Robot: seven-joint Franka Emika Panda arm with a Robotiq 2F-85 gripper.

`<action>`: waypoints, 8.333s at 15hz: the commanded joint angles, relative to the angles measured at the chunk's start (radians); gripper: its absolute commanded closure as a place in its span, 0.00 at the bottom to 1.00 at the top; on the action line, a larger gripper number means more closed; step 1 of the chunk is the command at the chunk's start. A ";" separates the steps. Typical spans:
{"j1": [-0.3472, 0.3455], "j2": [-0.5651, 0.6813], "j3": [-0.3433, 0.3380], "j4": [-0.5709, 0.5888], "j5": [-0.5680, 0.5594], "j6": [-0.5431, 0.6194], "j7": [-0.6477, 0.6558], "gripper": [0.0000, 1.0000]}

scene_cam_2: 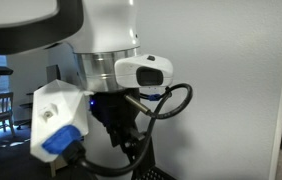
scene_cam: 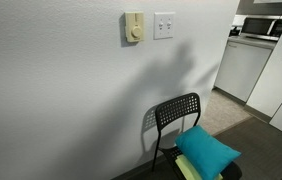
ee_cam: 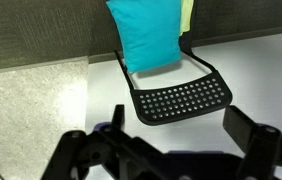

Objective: Turn off the light

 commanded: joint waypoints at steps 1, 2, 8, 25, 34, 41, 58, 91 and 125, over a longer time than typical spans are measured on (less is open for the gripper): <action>-0.026 0.006 0.023 0.003 0.019 -0.004 -0.014 0.00; -0.026 0.006 0.023 0.003 0.019 -0.004 -0.014 0.00; -0.026 0.006 0.023 0.003 0.019 -0.004 -0.014 0.00; 0.140 0.111 0.164 0.081 -0.024 0.023 -0.214 0.00; 0.171 0.189 0.275 0.151 -0.176 0.010 -0.236 0.00; 0.196 0.202 0.293 0.190 -0.256 0.061 -0.363 0.00; 0.233 0.579 0.370 0.622 -0.318 0.204 -1.046 0.00; 0.191 0.802 0.418 0.866 -0.426 0.359 -1.147 0.00; 0.189 0.707 0.433 0.702 -0.400 0.138 -0.915 0.00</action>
